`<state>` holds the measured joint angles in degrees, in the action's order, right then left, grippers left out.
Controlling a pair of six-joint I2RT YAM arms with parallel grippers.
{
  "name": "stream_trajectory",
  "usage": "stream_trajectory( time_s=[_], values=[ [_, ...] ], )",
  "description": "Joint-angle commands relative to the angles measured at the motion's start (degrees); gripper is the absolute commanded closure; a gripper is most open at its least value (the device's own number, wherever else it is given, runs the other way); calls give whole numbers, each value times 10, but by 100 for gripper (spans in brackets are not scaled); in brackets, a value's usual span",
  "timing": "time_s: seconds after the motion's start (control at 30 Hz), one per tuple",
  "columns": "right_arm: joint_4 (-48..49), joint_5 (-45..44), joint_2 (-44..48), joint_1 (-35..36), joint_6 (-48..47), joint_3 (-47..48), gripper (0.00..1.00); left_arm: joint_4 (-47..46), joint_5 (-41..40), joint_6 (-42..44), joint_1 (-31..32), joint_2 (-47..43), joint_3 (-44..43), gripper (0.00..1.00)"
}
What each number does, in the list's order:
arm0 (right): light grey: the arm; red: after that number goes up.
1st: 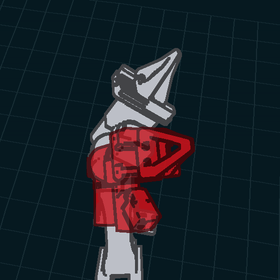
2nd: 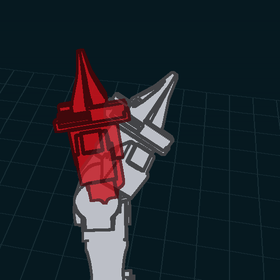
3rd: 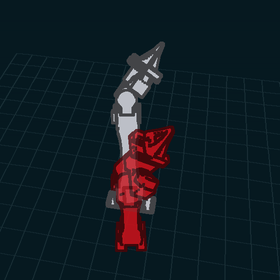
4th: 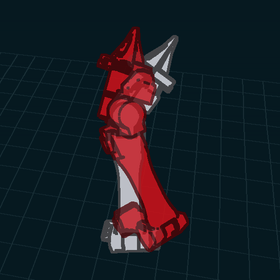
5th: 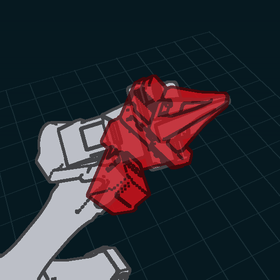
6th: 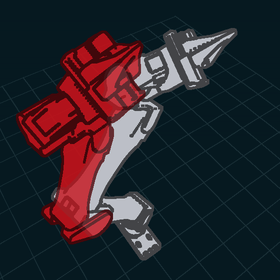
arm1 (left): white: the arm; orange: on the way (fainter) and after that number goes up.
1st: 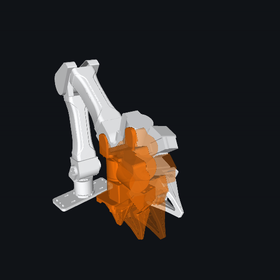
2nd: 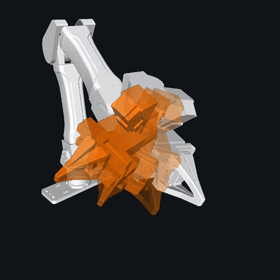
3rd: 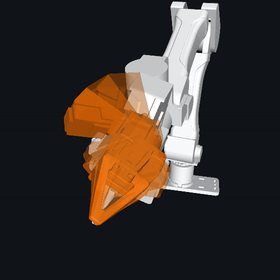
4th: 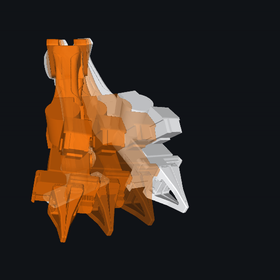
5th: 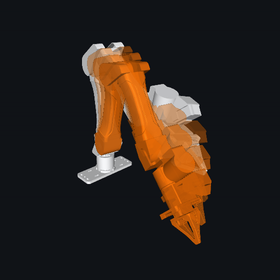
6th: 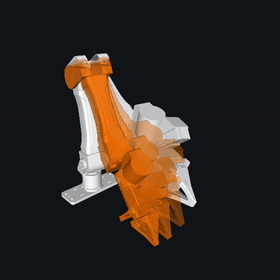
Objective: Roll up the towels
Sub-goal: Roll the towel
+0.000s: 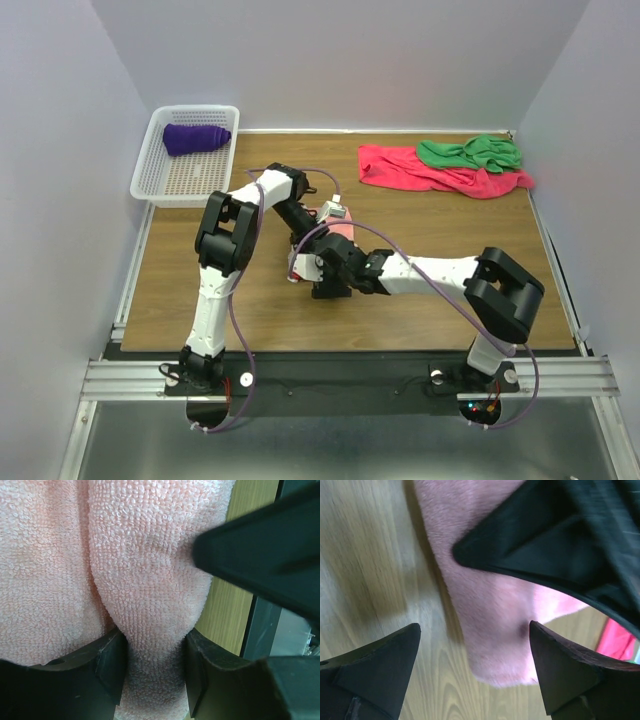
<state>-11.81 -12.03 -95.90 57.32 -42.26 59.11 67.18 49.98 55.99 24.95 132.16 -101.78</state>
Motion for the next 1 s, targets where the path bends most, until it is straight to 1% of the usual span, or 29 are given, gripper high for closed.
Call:
stream_trajectory(
  time_s=[0.0,0.03,0.07,0.1,0.13,0.23,0.27,0.37,0.4,0.5,0.53,0.6,0.73,0.77,0.8,0.83,0.87,0.9,0.93,0.97],
  values=[
    [53,14,-30,-14,-10,-7,10,-32,-113,23,9,50,31,44],
    [53,19,-32,-19,-11,-10,11,-33,-114,25,8,48,32,44],
    [55,28,-39,-33,-9,-13,16,-33,-113,27,7,43,34,44],
    [54,33,-39,-41,-8,-13,16,-33,-113,28,6,41,35,44],
    [53,39,-42,-48,-6,-13,29,-33,-114,29,5,37,36,43],
    [50,72,-36,-70,5,-15,49,-33,-110,30,-5,17,39,40],
    [36,99,-28,-77,3,-15,51,-33,-111,30,-8,0,40,37],
    [-1,147,-21,-86,0,-3,56,-33,-116,32,-13,-37,43,34],
    [-22,169,-19,-90,0,6,58,-33,-118,32,-15,-66,44,32],
    [-62,196,-26,-92,2,23,62,-33,-129,26,-28,-121,33,29],
    [-70,203,-28,-94,3,30,65,-33,-141,24,-38,-132,28,29],
    [-86,215,-34,-95,6,36,68,-33,-170,24,-52,-161,14,28],
    [-109,239,-46,-103,18,53,72,-33,-201,32,-106,-191,-16,26],
    [-113,244,-47,-107,27,62,72,-33,-203,34,-133,-203,-25,25],
    [-123,256,-53,-112,32,70,72,-34,-200,35,-147,-209,-41,25],
    [-130,266,-59,-117,38,78,72,-35,-184,33,-162,-217,-50,23],
    [-138,278,-63,-129,50,99,72,-52,-169,24,-179,-242,-58,11],
    [-158,305,-68,-135,56,110,73,-72,-154,12,-211,-262,-53,3],
    [-172,320,-77,-142,60,122,73,-102,-121,-4,-228,-288,-39,1],
    [-186,335,-93,-155,67,140,73,-177,-111,-23,-241,-348,10,1]
  ],
)
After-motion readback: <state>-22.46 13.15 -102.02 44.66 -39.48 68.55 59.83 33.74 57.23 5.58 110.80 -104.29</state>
